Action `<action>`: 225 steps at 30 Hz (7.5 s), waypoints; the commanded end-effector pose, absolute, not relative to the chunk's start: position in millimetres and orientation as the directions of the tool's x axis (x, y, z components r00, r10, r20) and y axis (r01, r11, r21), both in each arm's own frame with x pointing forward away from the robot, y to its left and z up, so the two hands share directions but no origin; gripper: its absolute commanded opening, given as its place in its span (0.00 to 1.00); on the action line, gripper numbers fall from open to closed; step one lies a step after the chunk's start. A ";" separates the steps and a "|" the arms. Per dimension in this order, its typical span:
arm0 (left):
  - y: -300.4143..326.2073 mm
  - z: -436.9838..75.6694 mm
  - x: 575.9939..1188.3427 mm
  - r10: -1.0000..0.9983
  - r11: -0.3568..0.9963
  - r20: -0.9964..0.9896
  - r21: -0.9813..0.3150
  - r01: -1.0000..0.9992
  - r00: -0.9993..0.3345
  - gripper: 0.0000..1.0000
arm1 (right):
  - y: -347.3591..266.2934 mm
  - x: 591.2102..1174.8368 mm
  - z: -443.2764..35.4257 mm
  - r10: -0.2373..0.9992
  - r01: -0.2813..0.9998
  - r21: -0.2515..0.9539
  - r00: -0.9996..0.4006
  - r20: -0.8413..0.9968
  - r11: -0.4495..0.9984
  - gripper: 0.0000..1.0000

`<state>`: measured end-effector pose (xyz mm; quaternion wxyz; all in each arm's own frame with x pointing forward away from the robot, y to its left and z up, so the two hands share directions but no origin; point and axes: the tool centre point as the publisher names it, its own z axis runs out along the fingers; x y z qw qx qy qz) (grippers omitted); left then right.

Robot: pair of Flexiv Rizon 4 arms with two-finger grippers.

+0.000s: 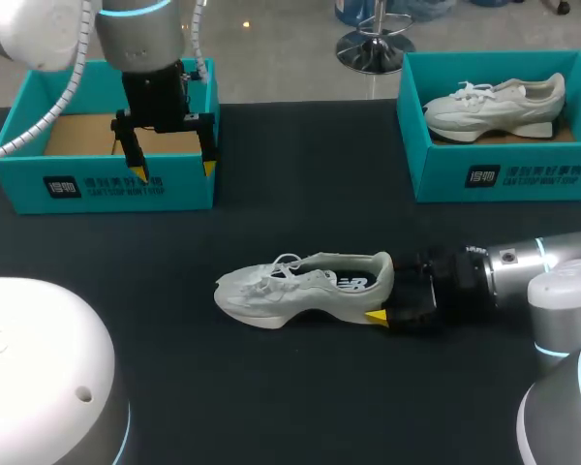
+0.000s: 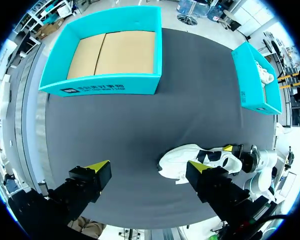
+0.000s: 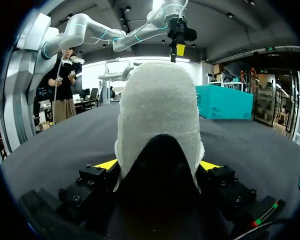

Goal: Take the shoe out of the shoebox, open the shoe tongue, remove and reinsert the insole, then place the shoe into the shoebox

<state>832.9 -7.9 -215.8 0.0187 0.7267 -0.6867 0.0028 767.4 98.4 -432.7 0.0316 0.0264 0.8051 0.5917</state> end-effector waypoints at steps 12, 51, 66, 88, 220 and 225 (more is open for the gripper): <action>-4.3 -215.7 827.4 -0.998 -0.058 0.037 -0.012 -0.998 0.057 1.00 | 102.4 768.1 -437.5 0.080 0.006 0.954 -0.997 -0.019 0.301 0.00; -208.1 -312.5 749.7 -0.955 0.176 -0.239 0.010 -0.984 -0.173 1.00 | 102.4 768.1 -437.5 0.080 0.006 0.954 -0.997 -0.019 0.301 0.00; -218.0 -351.1 751.4 -0.934 0.142 -0.334 -0.030 -0.989 -0.124 1.00 | 102.4 768.1 -437.5 0.080 0.006 0.954 -0.997 -0.019 0.301 0.00; -198.8 -358.1 749.0 -0.915 0.109 -0.393 -0.016 -0.994 -0.094 0.00 | 102.4 768.1 -437.5 0.080 0.006 0.954 -0.997 -0.019 0.301 0.00; -102.9 -205.3 738.9 -0.360 0.924 -0.020 -0.150 -0.353 -0.933 1.00 | 102.4 768.1 -437.5 0.080 0.006 0.954 -0.997 -0.019 0.301 0.00; -125.3 -207.0 737.4 -0.228 0.972 -0.069 -0.072 -0.223 -0.971 1.00 | 102.4 768.1 -437.5 0.080 0.006 0.954 -0.997 -0.019 0.301 0.00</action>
